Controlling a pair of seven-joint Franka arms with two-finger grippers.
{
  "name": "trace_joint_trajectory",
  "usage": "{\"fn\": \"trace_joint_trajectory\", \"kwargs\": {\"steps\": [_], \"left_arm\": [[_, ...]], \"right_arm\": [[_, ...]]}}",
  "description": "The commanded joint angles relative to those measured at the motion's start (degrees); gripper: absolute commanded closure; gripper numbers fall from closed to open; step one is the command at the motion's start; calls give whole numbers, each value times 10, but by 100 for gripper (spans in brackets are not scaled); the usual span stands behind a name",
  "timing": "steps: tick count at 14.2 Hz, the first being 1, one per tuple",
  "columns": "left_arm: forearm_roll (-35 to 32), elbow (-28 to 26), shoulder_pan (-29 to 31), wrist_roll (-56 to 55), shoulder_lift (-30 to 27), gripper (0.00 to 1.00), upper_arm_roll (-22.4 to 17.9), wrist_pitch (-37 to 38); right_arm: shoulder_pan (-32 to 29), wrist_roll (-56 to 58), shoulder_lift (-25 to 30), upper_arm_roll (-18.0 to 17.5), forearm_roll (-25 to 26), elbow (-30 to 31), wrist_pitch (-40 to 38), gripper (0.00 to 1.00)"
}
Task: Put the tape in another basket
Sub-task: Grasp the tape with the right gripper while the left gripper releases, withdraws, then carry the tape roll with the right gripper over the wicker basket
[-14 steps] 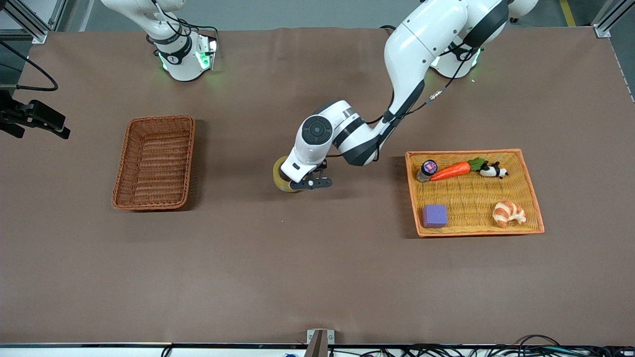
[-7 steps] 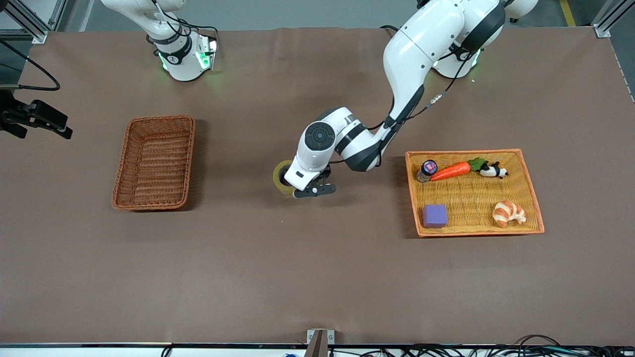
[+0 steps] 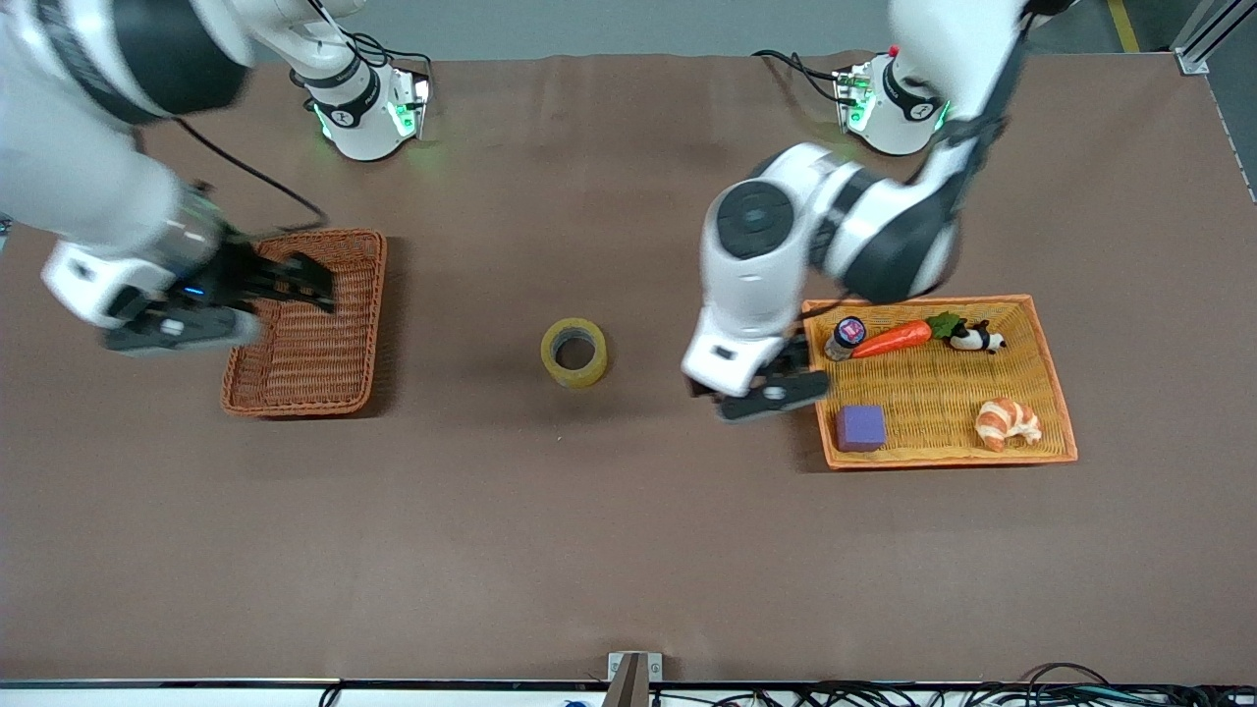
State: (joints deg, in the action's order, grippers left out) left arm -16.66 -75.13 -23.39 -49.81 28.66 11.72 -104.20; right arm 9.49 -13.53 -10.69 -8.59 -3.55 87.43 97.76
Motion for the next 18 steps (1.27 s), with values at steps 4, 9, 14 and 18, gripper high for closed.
{"fn": "trace_joint_trajectory", "kwargs": {"steps": [4, 9, 14, 18], "left_arm": [[7, -27, 141, 174, -121, 0, 8, 98], [108, -35, 264, 313, -178, 0, 8, 138], [140, -86, 340, 440, -238, 0, 8, 143], [152, -94, 347, 458, -258, 0, 3, 166]], "right_arm": [[86, -141, -118, -55, 48, 50, 144, 0], [139, -168, -216, -55, 113, 60, 198, 0], [156, -167, -226, -54, 138, 155, 323, 0], [170, -168, -247, -54, 152, 159, 357, 0]]}}
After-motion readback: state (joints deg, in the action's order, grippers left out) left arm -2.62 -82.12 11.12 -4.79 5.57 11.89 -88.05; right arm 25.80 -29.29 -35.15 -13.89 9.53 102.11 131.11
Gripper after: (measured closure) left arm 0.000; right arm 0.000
